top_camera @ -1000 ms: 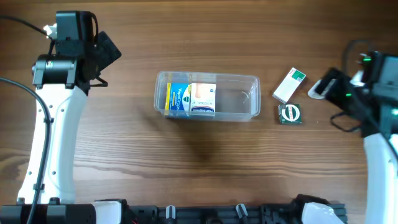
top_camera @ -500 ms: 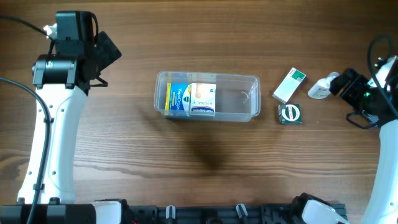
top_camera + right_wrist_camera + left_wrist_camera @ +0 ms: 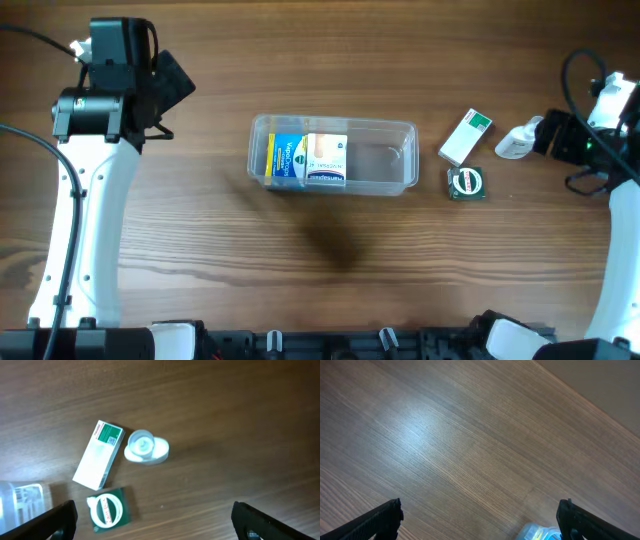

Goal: Pack container
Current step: 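Move the right gripper toward the white-green medicine box, then lower the right gripper over the white spray bottle and grasp it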

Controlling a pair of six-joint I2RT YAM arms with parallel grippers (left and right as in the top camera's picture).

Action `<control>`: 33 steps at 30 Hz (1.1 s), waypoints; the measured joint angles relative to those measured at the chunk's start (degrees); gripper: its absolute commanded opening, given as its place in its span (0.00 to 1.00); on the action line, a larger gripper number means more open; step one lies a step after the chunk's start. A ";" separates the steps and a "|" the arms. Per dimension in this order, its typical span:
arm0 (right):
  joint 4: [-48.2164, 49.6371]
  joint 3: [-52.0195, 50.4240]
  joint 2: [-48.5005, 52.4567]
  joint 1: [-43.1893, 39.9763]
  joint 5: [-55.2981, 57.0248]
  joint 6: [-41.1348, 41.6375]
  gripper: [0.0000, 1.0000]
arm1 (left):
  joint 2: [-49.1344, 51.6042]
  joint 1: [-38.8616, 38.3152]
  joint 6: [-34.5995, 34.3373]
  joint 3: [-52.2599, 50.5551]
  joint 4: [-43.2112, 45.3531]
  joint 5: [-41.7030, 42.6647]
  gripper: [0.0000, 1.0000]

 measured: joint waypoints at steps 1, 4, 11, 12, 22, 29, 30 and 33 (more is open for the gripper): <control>0.48 0.00 0.55 0.15 0.00 -1.03 1.00 | 0.00 0.00 0.00 0.00 0.00 0.00 1.00; 1.01 0.00 2.82 1.68 0.00 -2.71 1.00 | 0.00 0.00 0.00 0.00 0.00 0.00 1.00; 0.87 0.00 9.29 3.13 3.17 12.52 1.00 | 0.00 0.00 0.00 0.00 0.00 0.00 1.00; 0.17 0.00 9.62 3.13 4.57 17.16 1.00 | 0.00 0.00 0.00 0.00 0.00 0.00 1.00; 4.35 0.00 11.08 9.64 10.16 45.59 1.00 | 0.00 0.00 0.00 0.00 0.02 0.00 1.00; 4.63 0.00 12.76 11.80 12.31 54.18 1.00 | 0.00 0.00 0.00 0.00 0.00 0.00 1.00; 4.66 0.00 13.18 11.82 12.50 55.32 1.00 | 0.00 0.00 0.00 0.00 0.00 0.00 1.00; 4.68 0.00 16.24 11.82 12.74 57.88 1.00 | 0.00 0.00 0.00 0.00 0.00 0.00 1.00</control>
